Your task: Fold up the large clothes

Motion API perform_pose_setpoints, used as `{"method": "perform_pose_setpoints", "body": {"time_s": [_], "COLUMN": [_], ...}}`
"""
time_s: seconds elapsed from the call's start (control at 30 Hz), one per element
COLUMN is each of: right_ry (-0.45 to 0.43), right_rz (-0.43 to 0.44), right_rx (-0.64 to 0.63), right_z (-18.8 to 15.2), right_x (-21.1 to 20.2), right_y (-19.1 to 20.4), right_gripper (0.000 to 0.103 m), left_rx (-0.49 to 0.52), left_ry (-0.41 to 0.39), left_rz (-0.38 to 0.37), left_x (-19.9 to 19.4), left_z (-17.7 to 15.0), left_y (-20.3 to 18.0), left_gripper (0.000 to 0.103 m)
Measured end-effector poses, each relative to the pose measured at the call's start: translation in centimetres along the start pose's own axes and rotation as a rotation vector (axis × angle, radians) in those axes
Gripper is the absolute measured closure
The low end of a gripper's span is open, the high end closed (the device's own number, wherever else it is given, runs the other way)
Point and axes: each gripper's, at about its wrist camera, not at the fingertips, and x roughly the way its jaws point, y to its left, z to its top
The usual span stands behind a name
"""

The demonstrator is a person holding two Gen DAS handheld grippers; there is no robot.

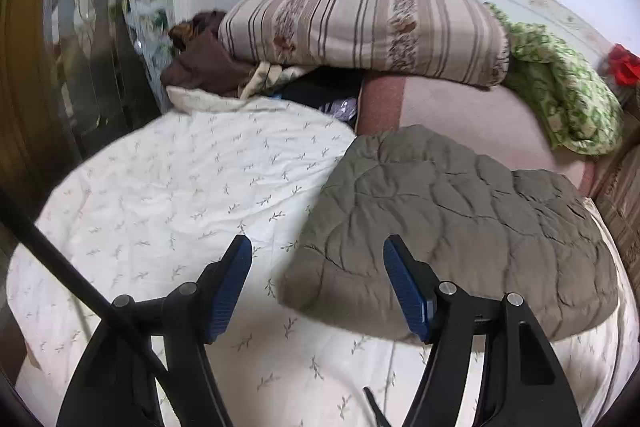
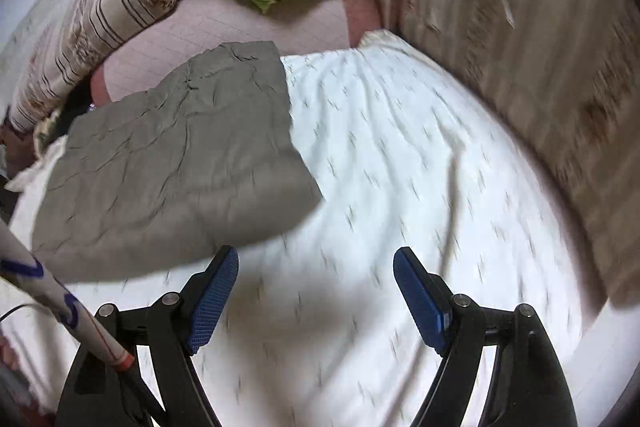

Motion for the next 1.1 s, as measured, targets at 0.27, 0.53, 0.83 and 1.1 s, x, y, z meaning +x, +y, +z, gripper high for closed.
{"method": "perform_pose_setpoints", "body": {"time_s": [0.27,0.53,0.83,1.1], "right_ry": [-0.015,-0.03,-0.097,-0.143], "right_rz": [0.087,0.121,0.133,0.045], "right_rx": [-0.012,-0.007,-0.011,-0.105], "right_z": [-4.5,-3.7,-0.7,0.5], "right_x": [-4.0,-2.2,1.5,7.6], "right_y": [-1.1,0.8,5.3,6.7], "right_gripper": [0.019,0.019,0.019,0.019], "left_rx": [0.055,0.019,0.009,0.024], "left_ry": [-0.092,0.009,0.101,0.115], "left_rz": [0.043,0.077,0.083,0.116], "left_x": [-4.9,-2.0,1.8,5.1], "left_z": [-2.1,-3.0,-3.5,-2.6], "left_y": [-1.1,0.1,-0.2,-0.9], "left_gripper": [0.035,0.033,0.033,0.033]}}
